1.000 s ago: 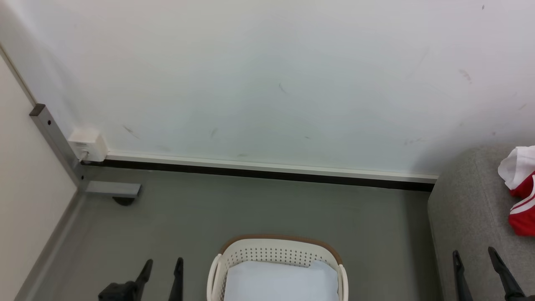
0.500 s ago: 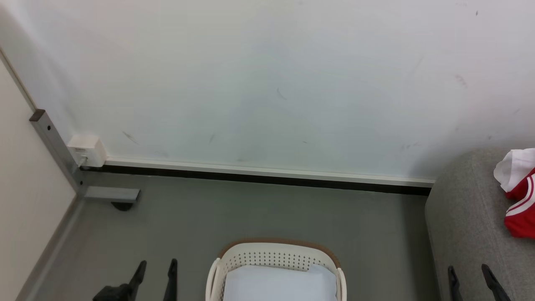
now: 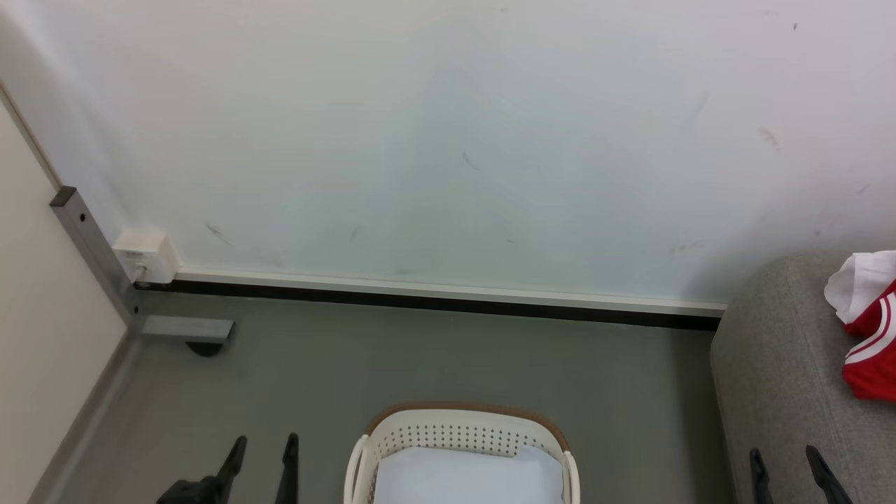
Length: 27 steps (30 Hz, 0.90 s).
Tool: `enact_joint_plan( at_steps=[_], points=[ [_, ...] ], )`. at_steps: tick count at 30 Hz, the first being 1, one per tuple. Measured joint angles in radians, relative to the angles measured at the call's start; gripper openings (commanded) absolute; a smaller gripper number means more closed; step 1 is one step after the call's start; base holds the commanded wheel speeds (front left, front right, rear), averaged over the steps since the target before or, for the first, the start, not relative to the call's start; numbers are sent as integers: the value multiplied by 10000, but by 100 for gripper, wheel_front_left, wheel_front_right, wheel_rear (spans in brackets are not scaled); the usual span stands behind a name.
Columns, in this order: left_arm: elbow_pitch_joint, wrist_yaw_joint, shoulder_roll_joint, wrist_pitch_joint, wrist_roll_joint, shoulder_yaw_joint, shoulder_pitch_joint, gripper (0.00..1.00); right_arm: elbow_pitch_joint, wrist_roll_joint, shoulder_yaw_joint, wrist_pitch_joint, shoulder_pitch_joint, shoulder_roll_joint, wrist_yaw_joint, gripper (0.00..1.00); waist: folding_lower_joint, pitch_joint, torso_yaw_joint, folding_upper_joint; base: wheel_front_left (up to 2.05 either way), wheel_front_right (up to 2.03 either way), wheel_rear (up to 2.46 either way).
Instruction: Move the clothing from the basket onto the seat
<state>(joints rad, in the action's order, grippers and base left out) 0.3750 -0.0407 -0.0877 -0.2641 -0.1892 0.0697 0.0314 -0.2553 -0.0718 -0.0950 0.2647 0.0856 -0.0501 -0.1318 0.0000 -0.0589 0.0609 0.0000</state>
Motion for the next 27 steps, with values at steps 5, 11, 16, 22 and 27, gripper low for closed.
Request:
enact_joint_plan(
  at_steps=[5,11,16,22,27],
  points=[
    [-6,-111,82,0,105,-146,-29,100,-10,-42,48,0,-1,0,0,100,0,-5,-34,0,0,0,0],
    [343,-115,192,69,61,-125,-185,0,-374,-92,46,-63,48,92,-2,0,0,13,-58,0,0,0,0],
    [370,-130,211,412,-826,-313,-165,0,-460,-1068,-40,-403,-7,117,-2,0,0,36,-81,0,0,0,0],
    [217,-213,221,650,-1952,-391,-149,0,-401,-2288,-23,-631,-45,117,-2,0,0,66,-108,0,0,0,0],
    [75,-253,230,826,-2819,-472,-117,0,-353,-3202,-12,-832,-178,115,-2,0,1,91,-131,0,0,0,0]
  ],
)
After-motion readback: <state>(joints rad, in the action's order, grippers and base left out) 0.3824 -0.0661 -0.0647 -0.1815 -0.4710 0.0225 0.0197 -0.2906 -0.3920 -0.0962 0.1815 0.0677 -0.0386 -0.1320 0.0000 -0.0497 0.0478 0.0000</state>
